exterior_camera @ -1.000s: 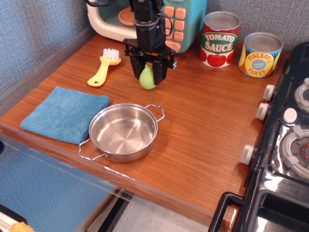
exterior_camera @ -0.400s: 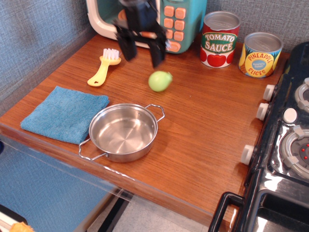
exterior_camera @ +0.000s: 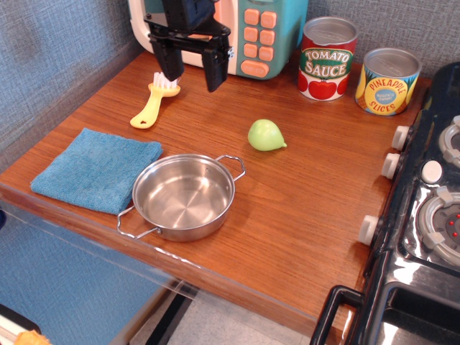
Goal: Move the pear from the blue rag and place it in front of the canned goods.
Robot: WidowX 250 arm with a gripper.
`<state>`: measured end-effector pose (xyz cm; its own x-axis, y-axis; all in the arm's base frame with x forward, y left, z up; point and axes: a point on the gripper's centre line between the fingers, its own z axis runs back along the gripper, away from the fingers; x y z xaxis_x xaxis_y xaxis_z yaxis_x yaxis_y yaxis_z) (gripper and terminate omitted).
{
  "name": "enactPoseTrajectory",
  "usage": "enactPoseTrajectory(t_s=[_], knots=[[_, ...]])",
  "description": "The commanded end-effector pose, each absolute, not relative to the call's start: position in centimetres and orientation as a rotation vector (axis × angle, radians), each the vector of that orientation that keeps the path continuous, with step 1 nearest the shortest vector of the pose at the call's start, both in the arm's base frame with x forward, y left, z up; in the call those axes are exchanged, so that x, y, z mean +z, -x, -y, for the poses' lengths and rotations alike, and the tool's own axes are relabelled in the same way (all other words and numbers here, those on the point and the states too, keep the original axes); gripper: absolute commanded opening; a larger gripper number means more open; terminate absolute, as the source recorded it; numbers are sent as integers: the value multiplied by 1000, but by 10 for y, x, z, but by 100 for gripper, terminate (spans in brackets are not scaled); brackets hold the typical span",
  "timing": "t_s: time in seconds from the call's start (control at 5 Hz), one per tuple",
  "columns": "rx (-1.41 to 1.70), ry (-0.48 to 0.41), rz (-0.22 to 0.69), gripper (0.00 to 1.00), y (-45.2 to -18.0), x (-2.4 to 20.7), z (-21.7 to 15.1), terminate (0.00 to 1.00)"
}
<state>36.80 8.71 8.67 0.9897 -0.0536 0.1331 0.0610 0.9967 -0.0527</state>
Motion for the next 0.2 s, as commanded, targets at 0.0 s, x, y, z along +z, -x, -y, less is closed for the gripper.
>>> enactPoseTrajectory(t_s=[0.0], knots=[[-63,35,198,100,-366,111,-89,100]])
